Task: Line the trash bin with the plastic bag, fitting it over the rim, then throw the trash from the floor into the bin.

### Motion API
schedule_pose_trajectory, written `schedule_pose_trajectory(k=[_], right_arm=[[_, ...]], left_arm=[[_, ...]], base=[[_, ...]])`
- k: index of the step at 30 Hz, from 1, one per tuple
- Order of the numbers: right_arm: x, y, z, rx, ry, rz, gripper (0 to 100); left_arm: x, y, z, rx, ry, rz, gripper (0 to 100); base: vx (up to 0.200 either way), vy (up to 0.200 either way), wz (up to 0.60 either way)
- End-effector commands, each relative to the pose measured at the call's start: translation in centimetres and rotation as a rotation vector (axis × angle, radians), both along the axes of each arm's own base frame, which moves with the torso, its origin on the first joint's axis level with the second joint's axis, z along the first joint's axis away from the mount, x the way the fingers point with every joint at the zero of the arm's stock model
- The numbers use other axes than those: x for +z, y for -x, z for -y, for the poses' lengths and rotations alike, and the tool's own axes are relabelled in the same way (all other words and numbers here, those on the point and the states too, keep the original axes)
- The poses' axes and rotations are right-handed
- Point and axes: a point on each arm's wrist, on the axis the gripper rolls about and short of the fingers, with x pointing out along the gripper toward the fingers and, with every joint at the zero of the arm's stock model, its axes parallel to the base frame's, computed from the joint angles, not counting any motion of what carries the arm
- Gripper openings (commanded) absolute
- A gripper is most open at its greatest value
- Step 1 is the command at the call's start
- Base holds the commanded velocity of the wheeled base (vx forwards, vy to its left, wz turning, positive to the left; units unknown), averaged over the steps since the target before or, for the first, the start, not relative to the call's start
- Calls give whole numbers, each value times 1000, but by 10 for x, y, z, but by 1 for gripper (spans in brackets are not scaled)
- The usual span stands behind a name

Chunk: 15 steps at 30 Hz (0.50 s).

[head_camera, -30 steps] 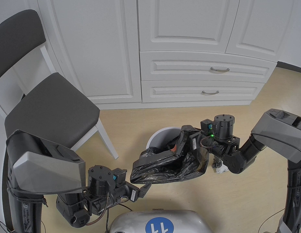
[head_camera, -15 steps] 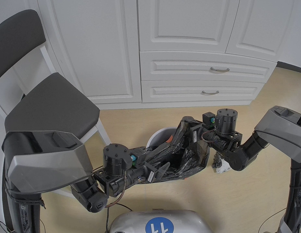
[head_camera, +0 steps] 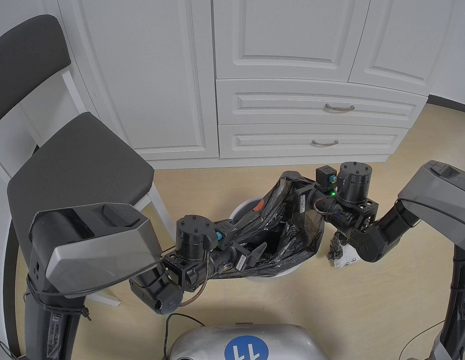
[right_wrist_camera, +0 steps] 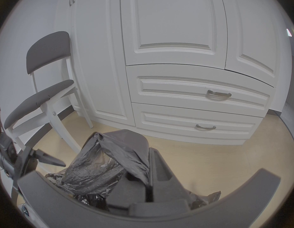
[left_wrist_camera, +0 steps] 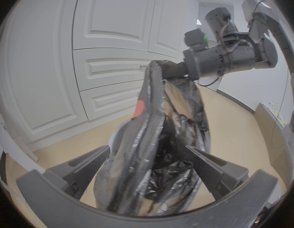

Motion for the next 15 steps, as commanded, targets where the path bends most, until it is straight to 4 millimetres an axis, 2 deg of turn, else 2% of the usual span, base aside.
schedule_pose_trajectory(k=[1, 2, 10, 15], right_arm=[[-4, 3, 2, -1, 10, -15, 0], [-7, 4, 3, 1, 15, -25, 0], [-12, 3, 6, 2, 38, -44, 0], [-25, 6, 18, -16, 164, -137, 0]], left_arm=[[-17, -23, -5, 41, -24, -11, 100], [-17, -25, -6, 44, -27, -14, 0], [-15, -46, -12, 90, -20, -1, 0], [-2, -66, -18, 190, 6, 62, 0]], base=[[0, 0, 0], [0, 0, 0], [0, 0, 0], [0, 0, 0]])
